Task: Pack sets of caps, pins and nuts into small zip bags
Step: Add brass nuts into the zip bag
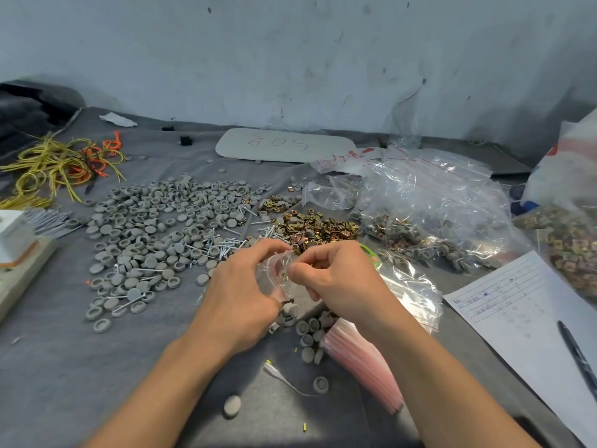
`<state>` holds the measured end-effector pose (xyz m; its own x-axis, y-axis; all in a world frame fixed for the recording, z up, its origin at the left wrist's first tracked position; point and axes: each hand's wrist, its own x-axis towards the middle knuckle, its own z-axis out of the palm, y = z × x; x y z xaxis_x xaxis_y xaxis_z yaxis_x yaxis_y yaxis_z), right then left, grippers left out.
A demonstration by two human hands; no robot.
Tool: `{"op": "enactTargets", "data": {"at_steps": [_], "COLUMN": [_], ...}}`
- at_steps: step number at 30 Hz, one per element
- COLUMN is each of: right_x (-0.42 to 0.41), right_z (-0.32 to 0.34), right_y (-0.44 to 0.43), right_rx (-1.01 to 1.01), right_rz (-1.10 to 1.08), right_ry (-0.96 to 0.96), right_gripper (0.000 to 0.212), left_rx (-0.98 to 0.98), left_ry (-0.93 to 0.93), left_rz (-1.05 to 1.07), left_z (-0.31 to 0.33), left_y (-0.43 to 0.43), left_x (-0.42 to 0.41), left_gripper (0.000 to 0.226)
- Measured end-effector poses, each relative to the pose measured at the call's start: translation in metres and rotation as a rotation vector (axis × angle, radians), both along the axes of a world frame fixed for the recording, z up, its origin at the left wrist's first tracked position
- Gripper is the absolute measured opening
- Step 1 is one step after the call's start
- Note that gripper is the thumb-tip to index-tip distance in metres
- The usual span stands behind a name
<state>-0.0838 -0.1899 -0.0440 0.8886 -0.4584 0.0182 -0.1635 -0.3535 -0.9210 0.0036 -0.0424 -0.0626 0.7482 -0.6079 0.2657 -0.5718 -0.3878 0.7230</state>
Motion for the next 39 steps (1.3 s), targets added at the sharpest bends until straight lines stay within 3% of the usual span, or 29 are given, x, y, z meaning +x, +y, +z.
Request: {"op": "enactTargets", "data": {"at_steps": [6,9,12,15,18,24,27,34,39], "right_x": [0.003,-0.001,-0.008,-0.014,-0.013,-0.007,-0.007,-0.014,-0.010], "right_z": [0.003,0.011,0.013,0.012,0.008,0.003,0.005,0.016,0.016], "right_y": [0.012,-0.001,-0.023,-0.026,-0.020,-0.008,-0.008,-0.008,-0.003], "right_rx": [0.074,0.089,-0.233,-0.554,-0.728,-0.913,-0.786,0.009,0.013], "right_rz": [0.018,-0.120,-0.274,-0.226,-0.107,-0.021,-0.058,-0.051,0.005], "right_ry": [-0.119,-0.186,-0.074,0.199,0.374,0.439,0.380,-0.040,-0.116], "right_gripper": [0.018,0.017,0.012,0.015,0.016,0.013,0.020,0.017,0.030], "left_rx": [-0.112,-0.185,-0.286,-0.358,-0.392,-0.403,-0.365,-0.212,-0.138], "left_ry": [0.057,0.101,0.188,0.193,0.207,0.217,0.177,0.059,0.042], "left_rz": [-0.009,0.031,0.046,0.052,0.057,0.054,0.060,0.039,-0.007], "left_z": [0.001,0.003,0.002,0.001,0.003,0.003,0.001,-0.001,-0.002], "left_y": [0.001,0.003,0.005,0.006,0.006,0.006,0.006,0.003,0.000], "left_x": [0.001,0.006,0.011,0.012,0.014,0.017,0.018,0.009,0.004], "left_gripper": [0.065,0.065,0.067,0.066,0.062,0.063,0.064,0.067,0.079]}}
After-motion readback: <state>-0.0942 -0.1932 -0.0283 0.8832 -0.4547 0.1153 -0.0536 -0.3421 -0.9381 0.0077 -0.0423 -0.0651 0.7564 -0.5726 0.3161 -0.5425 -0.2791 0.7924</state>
